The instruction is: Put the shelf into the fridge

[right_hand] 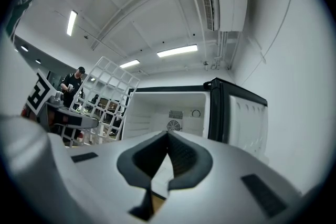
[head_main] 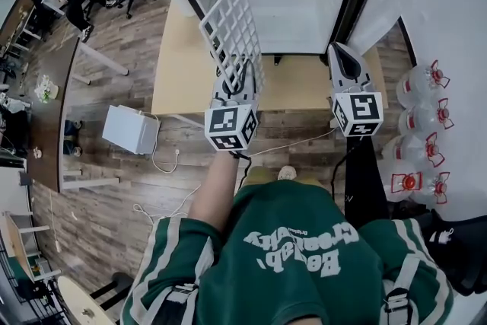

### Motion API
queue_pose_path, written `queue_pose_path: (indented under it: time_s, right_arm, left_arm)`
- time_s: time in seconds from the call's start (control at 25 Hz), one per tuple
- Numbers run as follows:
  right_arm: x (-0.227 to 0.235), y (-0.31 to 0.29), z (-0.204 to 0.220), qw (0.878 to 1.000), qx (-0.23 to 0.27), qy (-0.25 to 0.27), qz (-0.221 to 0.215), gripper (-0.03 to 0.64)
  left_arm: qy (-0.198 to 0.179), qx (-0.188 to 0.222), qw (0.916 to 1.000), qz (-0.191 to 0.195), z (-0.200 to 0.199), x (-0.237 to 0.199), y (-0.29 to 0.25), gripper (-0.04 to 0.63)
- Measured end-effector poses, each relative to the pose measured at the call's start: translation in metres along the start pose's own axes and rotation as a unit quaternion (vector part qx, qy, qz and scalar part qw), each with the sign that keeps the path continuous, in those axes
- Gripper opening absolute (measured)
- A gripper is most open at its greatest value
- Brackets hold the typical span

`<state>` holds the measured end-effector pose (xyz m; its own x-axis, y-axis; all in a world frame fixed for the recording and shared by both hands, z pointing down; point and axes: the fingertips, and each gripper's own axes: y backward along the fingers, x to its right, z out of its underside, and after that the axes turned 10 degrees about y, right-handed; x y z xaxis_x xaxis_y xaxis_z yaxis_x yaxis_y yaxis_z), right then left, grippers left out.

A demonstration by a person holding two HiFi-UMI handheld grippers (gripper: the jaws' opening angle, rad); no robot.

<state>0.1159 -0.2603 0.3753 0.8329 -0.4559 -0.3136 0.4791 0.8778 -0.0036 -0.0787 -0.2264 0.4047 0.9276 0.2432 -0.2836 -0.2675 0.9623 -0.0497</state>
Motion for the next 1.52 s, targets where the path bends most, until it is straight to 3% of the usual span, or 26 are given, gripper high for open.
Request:
queue_pose_path:
  time_s: [0.2, 0.36, 0.48, 0.68, 0.88, 1.08, 1.52]
  right_arm:
    - [0.0, -0.003, -0.001, 1.0, -0.001, -0.001, 0.0, 0.003]
    - [0.003, -0.003, -0.005, 1.0, 0.0, -0.005, 0.004, 0.003]
    - [0.005, -0.003, -0.008, 1.0, 0.003, -0.002, 0.003, 0.003]
    - [0.002, -0.001, -0.006, 1.0, 0.001, 0.0, -0.002, 0.003]
    - [0.003, 0.001, -0.003, 1.0, -0.002, -0.001, -0.001, 0.003]
    - [0.004, 0.003, -0.003, 1.0, 0.0, -0.002, 0.001, 0.005]
    - [0.011, 0.01, 0.0, 1.0, -0.004, -0.007, 0.009, 0.005]
  left_arm:
    - [-0.042, -0.001, 0.9991, -0.006, -0.008, -0.006, -0.003, 0.026]
    - [-0.119, -0.017, 0.9926, -0.016, -0.01, -0.007, -0.01, 0.026]
    - [-0.19, -0.03, 0.981, -0.023, -0.01, -0.007, -0.018, 0.026]
    - [-0.294, -0.061, 0.9531, -0.039, -0.003, -0.012, -0.028, 0.026]
    - [-0.393, -0.086, 0.9145, -0.044, 0.006, -0.012, -0.033, 0.026]
    - [-0.487, -0.106, 0.8651, -0.054, 0.011, -0.011, -0.04, 0.026]
    - [-0.633, -0.119, 0.7635, -0.05, 0.012, -0.003, -0.054, 0.026]
